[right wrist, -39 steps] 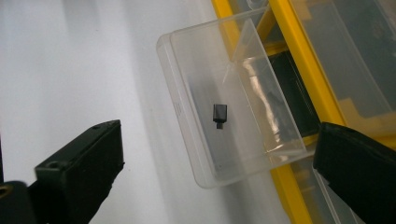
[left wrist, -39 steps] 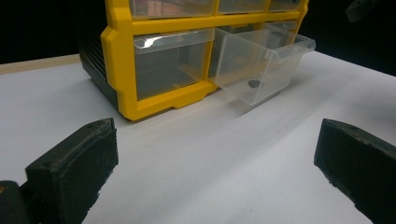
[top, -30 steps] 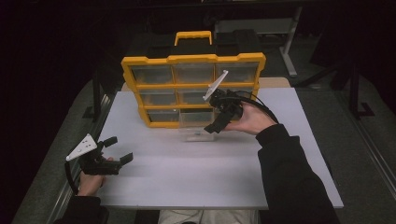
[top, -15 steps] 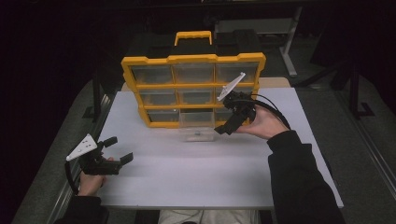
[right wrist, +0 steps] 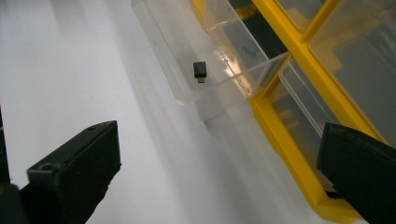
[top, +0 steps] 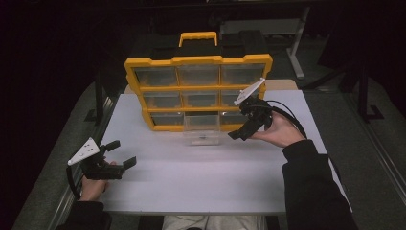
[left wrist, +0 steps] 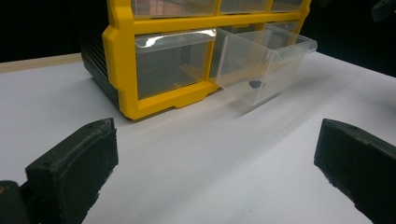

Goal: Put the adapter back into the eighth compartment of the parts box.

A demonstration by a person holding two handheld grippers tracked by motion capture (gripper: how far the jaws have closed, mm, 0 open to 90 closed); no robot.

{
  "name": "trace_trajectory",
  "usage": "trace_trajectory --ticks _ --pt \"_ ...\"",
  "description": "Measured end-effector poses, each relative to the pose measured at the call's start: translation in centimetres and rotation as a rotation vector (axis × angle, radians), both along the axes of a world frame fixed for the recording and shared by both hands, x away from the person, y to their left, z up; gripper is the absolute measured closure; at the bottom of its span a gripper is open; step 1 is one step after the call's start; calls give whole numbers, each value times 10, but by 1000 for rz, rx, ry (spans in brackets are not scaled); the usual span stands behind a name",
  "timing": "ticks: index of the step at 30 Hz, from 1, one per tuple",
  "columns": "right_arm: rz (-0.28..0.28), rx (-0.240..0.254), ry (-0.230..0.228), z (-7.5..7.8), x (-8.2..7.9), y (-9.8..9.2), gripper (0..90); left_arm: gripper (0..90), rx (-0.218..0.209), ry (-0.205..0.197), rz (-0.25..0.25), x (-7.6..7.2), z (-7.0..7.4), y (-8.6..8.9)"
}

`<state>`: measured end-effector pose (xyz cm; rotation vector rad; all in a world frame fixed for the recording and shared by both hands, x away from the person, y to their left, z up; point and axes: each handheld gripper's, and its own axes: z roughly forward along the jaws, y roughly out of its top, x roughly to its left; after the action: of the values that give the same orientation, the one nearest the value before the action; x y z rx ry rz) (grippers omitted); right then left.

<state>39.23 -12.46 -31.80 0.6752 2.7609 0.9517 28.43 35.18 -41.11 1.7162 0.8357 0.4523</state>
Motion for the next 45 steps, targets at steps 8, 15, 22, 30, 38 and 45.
trace_trajectory --ticks 8,15,22,30,38,45 --pt "-29 42 14 -9 -3 -14 0 0 4 0 -2 0 0 -1" --pt "-46 60 21 -17 -7 -25 0 0 1 0 -1 0 0 -1" --pt "-71 89 20 -26 -14 -39 0 0 5 0 -2 0 0 -1" --pt "-99 112 31 -36 -18 -54 0 0 5 1 -1 0 0 -1" --pt "-133 142 35 -50 -27 -72 0 0 6 2 -1 0 0 -1" --pt "-159 188 38 -58 -34 -85 0 0 2 -1 0 0 0 0"
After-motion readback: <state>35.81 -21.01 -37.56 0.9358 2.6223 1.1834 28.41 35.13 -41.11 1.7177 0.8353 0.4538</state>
